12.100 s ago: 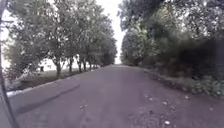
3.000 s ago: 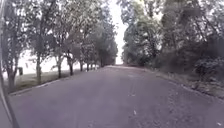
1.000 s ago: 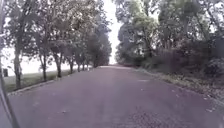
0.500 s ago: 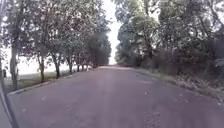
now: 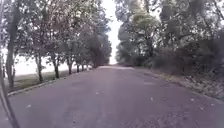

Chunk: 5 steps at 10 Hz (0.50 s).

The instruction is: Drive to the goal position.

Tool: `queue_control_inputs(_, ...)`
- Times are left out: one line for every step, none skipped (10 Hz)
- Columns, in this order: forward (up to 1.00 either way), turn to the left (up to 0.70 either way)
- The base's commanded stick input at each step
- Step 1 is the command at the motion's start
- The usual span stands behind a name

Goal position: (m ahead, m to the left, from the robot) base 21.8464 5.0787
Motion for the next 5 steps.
queue_control_inputs(0.7, 0.0)
queue_control_inputs(0.7, 0.0)
queue_control_inputs(0.7, 0.0)
queue_control_inputs(0.7, 0.0)
queue_control_inputs(0.7, 0.0)
